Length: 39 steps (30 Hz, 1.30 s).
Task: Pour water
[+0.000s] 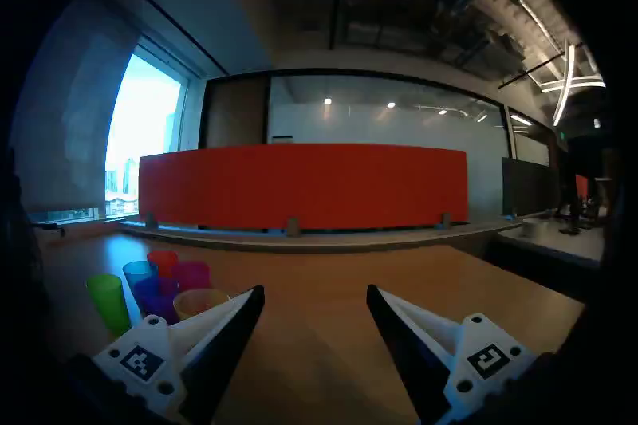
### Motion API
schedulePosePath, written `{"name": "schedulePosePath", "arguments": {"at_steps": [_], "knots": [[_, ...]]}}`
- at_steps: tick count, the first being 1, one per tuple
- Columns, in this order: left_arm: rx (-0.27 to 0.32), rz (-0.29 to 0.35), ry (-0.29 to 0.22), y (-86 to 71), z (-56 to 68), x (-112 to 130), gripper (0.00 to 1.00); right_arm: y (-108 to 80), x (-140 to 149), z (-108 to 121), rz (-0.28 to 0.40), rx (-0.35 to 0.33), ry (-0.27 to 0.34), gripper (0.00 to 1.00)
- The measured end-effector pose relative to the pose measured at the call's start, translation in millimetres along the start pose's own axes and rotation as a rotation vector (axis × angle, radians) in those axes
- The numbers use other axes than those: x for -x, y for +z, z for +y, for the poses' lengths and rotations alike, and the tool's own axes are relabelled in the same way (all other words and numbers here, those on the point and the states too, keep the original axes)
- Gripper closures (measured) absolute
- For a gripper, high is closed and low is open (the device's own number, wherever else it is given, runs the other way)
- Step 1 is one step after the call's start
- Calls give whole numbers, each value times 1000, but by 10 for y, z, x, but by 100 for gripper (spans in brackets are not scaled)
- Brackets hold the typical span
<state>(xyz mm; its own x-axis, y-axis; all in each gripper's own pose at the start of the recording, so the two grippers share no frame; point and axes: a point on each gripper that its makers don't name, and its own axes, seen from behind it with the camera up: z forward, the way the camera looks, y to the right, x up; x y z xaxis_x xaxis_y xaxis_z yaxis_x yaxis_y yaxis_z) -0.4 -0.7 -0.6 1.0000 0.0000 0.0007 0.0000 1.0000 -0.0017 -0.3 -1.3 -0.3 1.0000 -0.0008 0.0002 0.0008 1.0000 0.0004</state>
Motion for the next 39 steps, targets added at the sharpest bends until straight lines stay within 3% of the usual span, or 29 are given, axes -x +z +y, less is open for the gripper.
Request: {"name": "schedulePosePath", "arguments": {"at_steps": [12,18,27,39], "knots": [[21,-1,3,17,37,-7,4,-8,-1,-4,2,-4,2,1],[17,-1,21,40,60,-112,4,-22,-234,-68,24,-22,11,1],[72,40,20,79,222,-748,4,4,-764,-75,21,-31,-3,1],[103,53,45,152,231,-1568,4,34,-1553,-118,28,-69,-12,1]]}}
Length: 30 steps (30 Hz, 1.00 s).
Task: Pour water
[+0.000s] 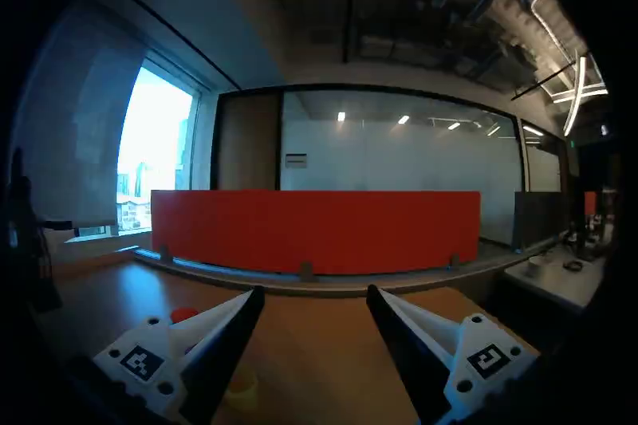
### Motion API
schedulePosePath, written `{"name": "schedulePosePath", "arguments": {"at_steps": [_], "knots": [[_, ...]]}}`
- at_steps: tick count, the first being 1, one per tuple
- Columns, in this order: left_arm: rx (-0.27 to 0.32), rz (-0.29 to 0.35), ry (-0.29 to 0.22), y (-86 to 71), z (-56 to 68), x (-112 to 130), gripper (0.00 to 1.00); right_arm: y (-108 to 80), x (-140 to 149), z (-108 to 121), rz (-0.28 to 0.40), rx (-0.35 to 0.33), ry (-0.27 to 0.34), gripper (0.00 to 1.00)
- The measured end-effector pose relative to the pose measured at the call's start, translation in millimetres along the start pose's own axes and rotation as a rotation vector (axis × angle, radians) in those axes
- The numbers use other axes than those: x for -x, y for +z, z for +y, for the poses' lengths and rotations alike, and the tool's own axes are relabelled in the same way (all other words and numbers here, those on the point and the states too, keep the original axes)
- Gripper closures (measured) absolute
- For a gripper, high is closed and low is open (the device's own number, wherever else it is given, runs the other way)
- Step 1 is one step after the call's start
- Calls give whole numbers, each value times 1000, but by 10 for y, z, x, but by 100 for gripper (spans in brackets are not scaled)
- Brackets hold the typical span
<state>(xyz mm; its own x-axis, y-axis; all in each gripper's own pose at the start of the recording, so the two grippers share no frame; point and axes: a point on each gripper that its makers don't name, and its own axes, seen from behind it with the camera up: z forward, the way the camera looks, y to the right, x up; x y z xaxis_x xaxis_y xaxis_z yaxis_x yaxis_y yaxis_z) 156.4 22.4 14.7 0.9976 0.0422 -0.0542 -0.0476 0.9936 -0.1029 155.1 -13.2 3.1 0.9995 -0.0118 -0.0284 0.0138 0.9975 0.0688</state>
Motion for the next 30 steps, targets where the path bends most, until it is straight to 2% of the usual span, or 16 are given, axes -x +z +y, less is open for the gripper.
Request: {"name": "schedulePosePath", "arguments": {"at_steps": [11,17,20,23,30], "knots": [[67,-1,1,152,72,-552,4,61,-564,-91,-15,-54,-18,1],[105,-12,-20,217,148,-602,4,66,-553,-176,-35,-93,-10,1],[141,-15,-28,234,209,-620,4,67,-529,-233,-52,-126,-3,1],[189,-25,-31,236,289,-621,4,64,-527,-329,-62,-178,4,1],[340,-53,-48,217,536,-642,4,-21,-595,-706,-71,-370,25,1]]}}
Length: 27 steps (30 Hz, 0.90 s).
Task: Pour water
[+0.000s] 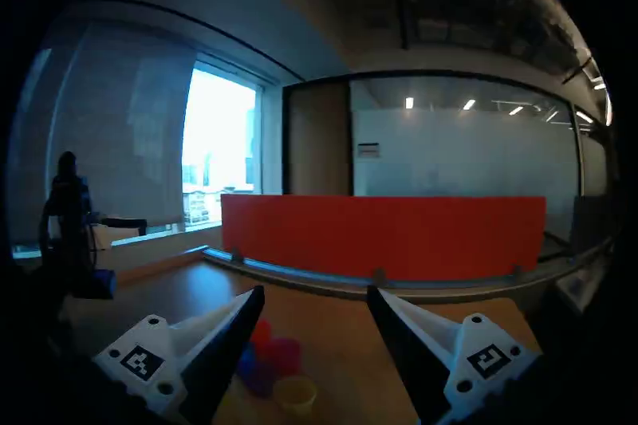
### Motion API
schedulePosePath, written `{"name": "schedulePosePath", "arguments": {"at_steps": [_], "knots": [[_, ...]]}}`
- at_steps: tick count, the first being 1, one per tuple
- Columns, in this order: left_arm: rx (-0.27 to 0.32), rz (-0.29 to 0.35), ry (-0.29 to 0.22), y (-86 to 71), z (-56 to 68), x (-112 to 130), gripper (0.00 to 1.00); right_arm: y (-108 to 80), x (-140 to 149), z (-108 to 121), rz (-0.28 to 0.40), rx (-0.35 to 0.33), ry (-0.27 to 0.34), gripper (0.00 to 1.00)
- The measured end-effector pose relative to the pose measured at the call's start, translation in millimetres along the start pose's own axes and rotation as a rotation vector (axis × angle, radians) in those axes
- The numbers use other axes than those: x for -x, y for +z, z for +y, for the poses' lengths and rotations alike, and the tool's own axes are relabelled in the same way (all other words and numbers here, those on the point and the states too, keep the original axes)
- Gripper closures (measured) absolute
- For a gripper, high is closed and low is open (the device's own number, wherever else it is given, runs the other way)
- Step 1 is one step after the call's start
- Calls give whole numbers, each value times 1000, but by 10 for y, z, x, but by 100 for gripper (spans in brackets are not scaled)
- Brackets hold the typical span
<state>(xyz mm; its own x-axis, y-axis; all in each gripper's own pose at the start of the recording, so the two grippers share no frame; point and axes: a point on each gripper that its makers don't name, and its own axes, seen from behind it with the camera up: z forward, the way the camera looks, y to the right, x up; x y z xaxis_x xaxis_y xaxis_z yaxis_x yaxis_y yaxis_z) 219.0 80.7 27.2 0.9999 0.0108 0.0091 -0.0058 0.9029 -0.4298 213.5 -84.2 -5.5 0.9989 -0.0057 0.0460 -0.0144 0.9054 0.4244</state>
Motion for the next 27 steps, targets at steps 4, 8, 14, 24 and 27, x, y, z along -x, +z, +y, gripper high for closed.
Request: {"name": "schedulePosePath", "arguments": {"at_steps": [4,8,14,24,27], "knots": [[87,-7,-14,30,125,-8,4,19,-14,-222,-6,-108,8,1],[174,-9,-17,37,261,-21,4,16,6,-424,-21,-208,13,1],[262,-12,-11,50,381,13,4,14,-34,-580,-21,-293,34,1],[336,-64,28,52,459,161,4,15,21,-630,-64,-329,11,1],[359,-84,28,55,477,215,4,18,71,-637,-92,-337,-4,1]]}}
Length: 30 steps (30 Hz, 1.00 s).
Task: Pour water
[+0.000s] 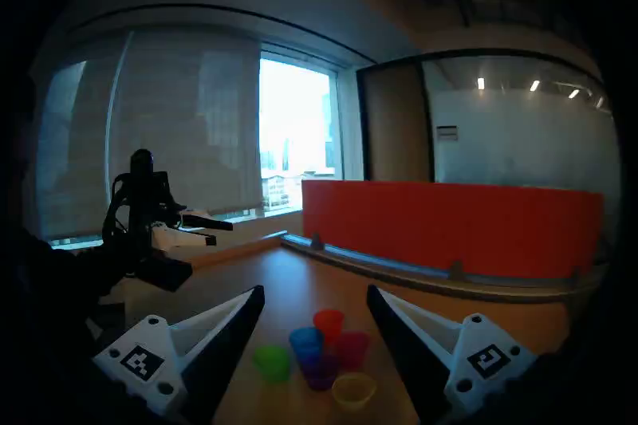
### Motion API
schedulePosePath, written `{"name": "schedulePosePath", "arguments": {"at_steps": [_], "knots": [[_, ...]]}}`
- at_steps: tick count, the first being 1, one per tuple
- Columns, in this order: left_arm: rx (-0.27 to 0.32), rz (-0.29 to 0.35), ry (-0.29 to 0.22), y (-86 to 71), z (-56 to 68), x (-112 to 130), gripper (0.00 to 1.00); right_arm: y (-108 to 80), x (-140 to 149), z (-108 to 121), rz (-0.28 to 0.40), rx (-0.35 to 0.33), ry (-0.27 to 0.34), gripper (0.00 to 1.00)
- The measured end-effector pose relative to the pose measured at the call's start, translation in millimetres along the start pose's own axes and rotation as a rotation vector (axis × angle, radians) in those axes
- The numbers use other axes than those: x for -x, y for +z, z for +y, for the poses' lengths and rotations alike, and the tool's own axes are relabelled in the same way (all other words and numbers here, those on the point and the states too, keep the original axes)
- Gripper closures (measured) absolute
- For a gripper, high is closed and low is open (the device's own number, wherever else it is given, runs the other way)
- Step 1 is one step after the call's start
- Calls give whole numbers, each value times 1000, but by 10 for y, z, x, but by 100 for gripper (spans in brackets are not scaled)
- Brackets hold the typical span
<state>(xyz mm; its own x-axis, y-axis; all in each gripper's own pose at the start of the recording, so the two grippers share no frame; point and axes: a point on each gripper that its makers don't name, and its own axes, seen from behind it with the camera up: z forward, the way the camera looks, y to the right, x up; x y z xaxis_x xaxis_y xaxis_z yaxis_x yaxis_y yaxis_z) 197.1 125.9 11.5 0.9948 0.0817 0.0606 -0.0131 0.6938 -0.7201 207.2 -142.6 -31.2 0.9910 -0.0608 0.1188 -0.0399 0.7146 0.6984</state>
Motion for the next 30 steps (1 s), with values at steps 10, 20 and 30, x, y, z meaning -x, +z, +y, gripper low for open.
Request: {"name": "schedulePosePath", "arguments": {"at_steps": [10,20,30], "knots": [[62,-80,33,32,3,248,4,-13,249,-29,-119,-29,-31,1],[118,-112,42,125,19,390,4,-19,331,-65,-157,-54,-54,1],[143,-149,64,311,-67,597,4,-22,433,-137,-177,-79,-55,1]]}}
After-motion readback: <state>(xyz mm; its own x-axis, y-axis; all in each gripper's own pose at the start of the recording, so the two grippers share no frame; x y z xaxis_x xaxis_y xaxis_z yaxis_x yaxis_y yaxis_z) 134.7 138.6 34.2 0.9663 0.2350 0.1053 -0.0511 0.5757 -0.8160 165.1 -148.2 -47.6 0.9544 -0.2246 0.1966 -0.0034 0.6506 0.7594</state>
